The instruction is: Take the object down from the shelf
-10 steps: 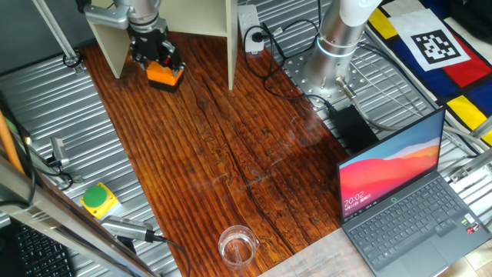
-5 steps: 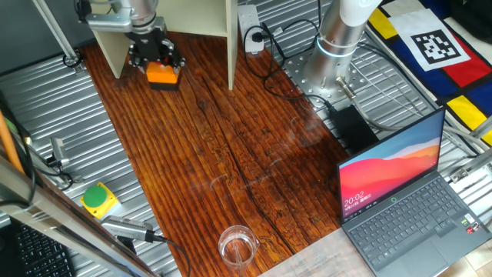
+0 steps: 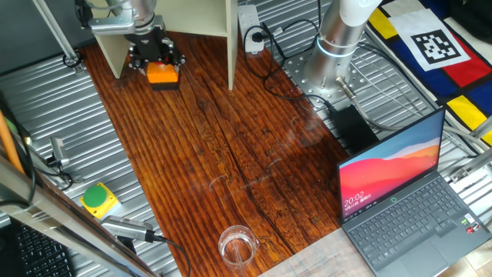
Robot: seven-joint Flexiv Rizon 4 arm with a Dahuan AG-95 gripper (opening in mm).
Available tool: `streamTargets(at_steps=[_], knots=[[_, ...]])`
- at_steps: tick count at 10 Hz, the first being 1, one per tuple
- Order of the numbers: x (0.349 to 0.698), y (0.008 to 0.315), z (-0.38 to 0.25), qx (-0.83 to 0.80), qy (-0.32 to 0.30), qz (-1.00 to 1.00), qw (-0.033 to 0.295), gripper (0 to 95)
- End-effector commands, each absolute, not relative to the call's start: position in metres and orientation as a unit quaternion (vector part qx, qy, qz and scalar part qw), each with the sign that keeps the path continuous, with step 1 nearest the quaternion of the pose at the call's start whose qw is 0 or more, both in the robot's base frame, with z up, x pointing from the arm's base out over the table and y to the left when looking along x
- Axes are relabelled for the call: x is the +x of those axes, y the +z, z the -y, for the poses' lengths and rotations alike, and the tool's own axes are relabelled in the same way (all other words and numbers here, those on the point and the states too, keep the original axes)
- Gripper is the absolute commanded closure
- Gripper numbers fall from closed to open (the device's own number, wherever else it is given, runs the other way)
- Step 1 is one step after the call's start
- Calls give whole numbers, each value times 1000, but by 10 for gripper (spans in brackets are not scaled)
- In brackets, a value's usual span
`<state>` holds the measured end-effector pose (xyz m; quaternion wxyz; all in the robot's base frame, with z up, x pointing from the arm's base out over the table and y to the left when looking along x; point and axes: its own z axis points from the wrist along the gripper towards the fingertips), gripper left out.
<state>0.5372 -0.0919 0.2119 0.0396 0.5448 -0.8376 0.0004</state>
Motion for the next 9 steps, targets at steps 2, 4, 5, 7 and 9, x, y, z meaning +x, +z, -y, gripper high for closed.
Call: streamTargets(at_steps=[2, 4, 5, 7, 9], knots=[[539, 188, 61, 492, 8, 870, 37, 950], [538, 166, 42, 459, 14, 888, 34, 950], [536, 150, 33, 442, 13, 896, 31, 950], [533, 127, 26, 430, 17, 902, 24, 950], [532, 120, 24, 428, 18, 903, 20, 950]])
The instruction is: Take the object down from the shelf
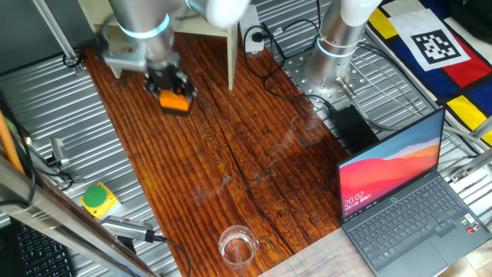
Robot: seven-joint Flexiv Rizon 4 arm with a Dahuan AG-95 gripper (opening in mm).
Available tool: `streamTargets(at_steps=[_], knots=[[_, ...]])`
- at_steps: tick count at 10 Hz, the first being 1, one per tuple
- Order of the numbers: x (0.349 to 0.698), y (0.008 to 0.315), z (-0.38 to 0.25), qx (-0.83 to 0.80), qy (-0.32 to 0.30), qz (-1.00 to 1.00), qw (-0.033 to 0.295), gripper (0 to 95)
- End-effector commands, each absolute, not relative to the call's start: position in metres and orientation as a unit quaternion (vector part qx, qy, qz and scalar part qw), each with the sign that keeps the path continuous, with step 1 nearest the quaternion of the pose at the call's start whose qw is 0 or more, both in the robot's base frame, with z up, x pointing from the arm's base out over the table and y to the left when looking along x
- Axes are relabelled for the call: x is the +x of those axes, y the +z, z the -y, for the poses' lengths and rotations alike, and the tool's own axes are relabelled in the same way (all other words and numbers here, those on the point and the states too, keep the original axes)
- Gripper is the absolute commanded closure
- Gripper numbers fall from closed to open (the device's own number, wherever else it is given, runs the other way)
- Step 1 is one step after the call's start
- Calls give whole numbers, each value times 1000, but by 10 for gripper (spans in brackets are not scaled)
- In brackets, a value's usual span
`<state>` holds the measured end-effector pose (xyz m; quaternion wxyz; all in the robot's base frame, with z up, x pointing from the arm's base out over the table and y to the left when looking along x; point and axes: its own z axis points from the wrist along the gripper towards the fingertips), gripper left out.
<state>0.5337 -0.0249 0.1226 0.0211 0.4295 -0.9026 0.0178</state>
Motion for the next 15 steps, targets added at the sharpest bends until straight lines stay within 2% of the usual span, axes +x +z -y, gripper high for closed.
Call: streamTargets(at_steps=[1, 7, 15], knots=[[528, 106, 20, 423, 18, 906, 15, 950], [517, 82, 2, 412, 24, 911, -8, 950], [512, 80, -11, 393, 15, 919, -18, 950]])
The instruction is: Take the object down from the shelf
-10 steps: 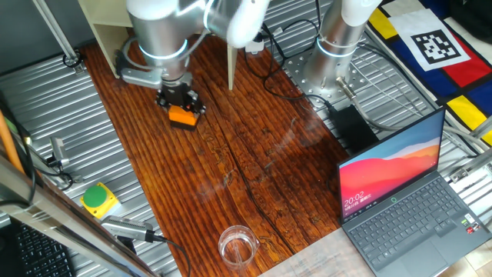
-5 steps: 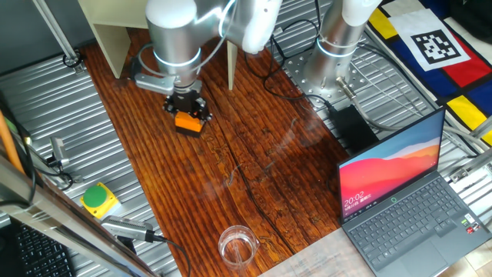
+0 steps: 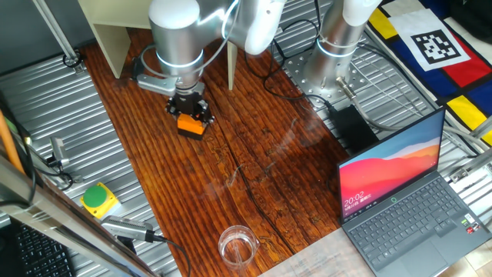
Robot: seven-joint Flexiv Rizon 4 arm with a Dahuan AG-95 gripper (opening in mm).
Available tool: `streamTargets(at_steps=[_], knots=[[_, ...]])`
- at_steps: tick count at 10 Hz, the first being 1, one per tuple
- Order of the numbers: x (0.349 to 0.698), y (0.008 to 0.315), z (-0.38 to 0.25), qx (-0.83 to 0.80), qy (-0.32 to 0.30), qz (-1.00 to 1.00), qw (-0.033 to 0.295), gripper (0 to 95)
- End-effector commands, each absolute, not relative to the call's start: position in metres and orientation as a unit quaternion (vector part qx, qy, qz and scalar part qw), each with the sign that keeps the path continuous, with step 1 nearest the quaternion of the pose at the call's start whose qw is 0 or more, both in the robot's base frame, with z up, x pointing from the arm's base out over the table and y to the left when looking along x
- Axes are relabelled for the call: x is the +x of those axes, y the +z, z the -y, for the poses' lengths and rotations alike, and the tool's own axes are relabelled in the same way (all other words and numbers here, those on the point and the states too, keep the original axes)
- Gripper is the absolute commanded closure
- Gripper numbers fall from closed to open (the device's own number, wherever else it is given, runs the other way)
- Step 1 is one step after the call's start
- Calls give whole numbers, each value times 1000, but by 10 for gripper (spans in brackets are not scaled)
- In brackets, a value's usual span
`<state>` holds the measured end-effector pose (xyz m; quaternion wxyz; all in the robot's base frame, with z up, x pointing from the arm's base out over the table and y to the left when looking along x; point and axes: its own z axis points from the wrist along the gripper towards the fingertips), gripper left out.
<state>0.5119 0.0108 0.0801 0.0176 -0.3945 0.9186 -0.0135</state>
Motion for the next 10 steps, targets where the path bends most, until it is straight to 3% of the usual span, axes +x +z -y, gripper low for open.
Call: streamTargets(at_steps=[1, 9, 10], knots=[[511, 80, -12, -390, -12, -921, 19, 950], [503, 72, -11, -387, -7, -922, 22, 950], [503, 72, -11, -392, -7, -920, 24, 760]])
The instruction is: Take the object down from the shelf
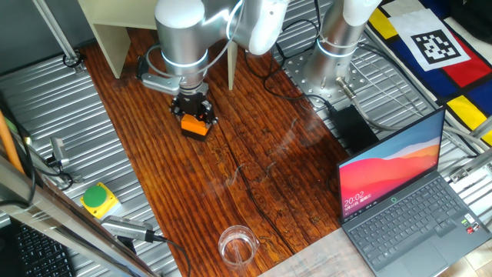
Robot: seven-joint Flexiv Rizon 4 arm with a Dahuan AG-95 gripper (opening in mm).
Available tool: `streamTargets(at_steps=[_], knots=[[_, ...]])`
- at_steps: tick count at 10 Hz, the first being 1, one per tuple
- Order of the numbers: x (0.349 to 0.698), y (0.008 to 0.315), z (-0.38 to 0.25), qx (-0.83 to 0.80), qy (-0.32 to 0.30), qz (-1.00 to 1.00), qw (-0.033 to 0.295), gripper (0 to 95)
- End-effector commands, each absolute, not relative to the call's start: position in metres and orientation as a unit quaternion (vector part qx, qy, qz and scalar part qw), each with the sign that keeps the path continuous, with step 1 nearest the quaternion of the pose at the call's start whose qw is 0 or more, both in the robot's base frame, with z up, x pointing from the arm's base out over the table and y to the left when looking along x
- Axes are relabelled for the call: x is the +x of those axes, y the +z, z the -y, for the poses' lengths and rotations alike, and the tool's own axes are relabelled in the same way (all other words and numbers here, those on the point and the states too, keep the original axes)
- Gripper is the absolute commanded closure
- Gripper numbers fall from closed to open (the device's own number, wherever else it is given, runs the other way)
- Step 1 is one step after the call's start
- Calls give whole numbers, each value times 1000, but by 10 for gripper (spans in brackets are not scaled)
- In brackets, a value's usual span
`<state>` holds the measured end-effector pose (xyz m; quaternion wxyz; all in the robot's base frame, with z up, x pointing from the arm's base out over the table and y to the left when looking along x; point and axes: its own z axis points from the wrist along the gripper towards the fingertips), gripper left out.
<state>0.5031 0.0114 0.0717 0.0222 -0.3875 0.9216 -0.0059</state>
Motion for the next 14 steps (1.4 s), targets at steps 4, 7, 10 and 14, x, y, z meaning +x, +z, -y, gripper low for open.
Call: streamTargets(at_steps=[4, 7, 10, 14], knots=[[504, 73, -11, -402, -10, -915, 26, 380], [504, 74, -11, -409, -7, -912, 23, 380], [507, 76, -13, -418, -7, -908, 20, 190], [508, 77, -14, -422, -8, -906, 19, 190]])
